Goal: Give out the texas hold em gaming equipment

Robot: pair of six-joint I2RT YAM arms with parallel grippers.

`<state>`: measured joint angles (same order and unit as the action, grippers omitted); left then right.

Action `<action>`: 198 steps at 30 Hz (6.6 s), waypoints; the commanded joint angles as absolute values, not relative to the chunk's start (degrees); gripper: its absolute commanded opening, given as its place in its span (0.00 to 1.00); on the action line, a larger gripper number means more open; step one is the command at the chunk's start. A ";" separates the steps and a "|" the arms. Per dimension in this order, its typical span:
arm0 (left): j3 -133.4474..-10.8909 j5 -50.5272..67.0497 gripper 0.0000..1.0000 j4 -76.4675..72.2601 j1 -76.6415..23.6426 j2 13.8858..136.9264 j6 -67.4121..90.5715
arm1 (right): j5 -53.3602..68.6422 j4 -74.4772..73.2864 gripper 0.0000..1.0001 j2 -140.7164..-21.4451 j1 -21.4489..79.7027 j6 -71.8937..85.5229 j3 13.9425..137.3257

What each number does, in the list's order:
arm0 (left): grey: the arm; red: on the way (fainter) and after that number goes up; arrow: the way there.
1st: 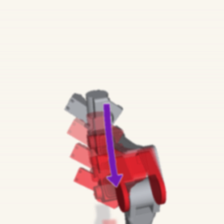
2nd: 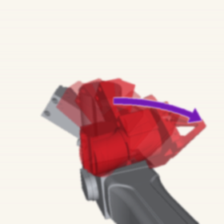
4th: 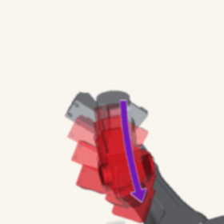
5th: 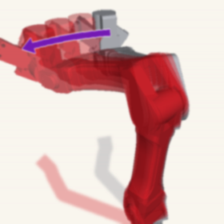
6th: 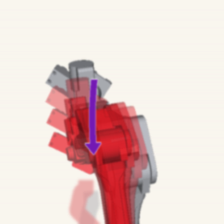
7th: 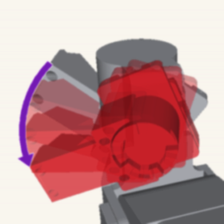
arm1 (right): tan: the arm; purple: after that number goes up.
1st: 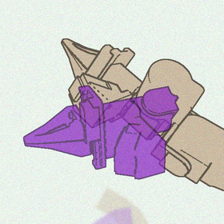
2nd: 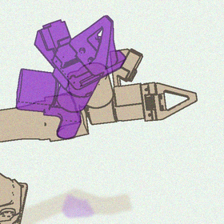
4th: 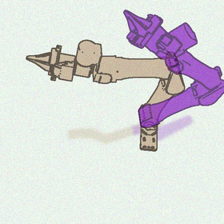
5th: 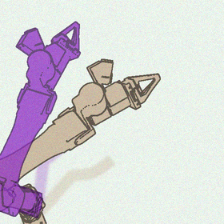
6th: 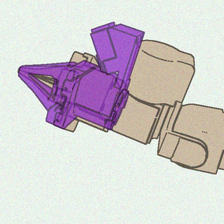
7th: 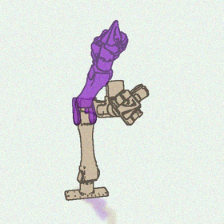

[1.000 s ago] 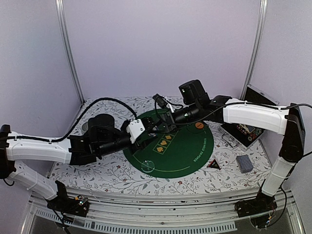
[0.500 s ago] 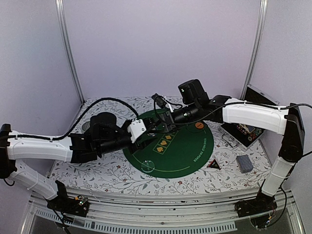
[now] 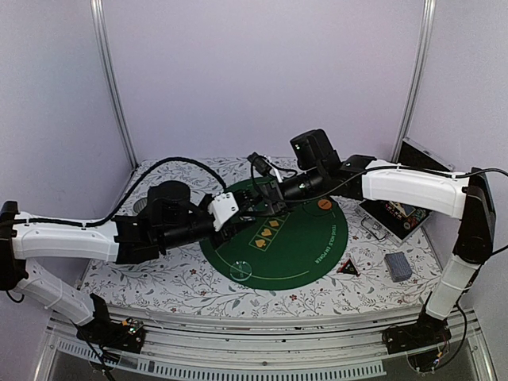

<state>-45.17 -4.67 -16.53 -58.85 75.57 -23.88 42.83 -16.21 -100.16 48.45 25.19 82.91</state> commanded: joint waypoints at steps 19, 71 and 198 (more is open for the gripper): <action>-46.42 -4.03 0.00 -10.19 -52.96 78.24 -6.86 | 39.24 -14.11 0.67 -98.62 44.66 24.44 81.83; -50.26 -7.57 0.64 -2.49 -38.20 104.16 10.89 | 23.05 -23.64 0.70 -89.42 39.07 16.00 78.40; -66.52 4.18 0.86 8.96 -27.60 89.30 -0.52 | -18.90 -39.02 0.50 -127.48 1.33 -14.61 100.05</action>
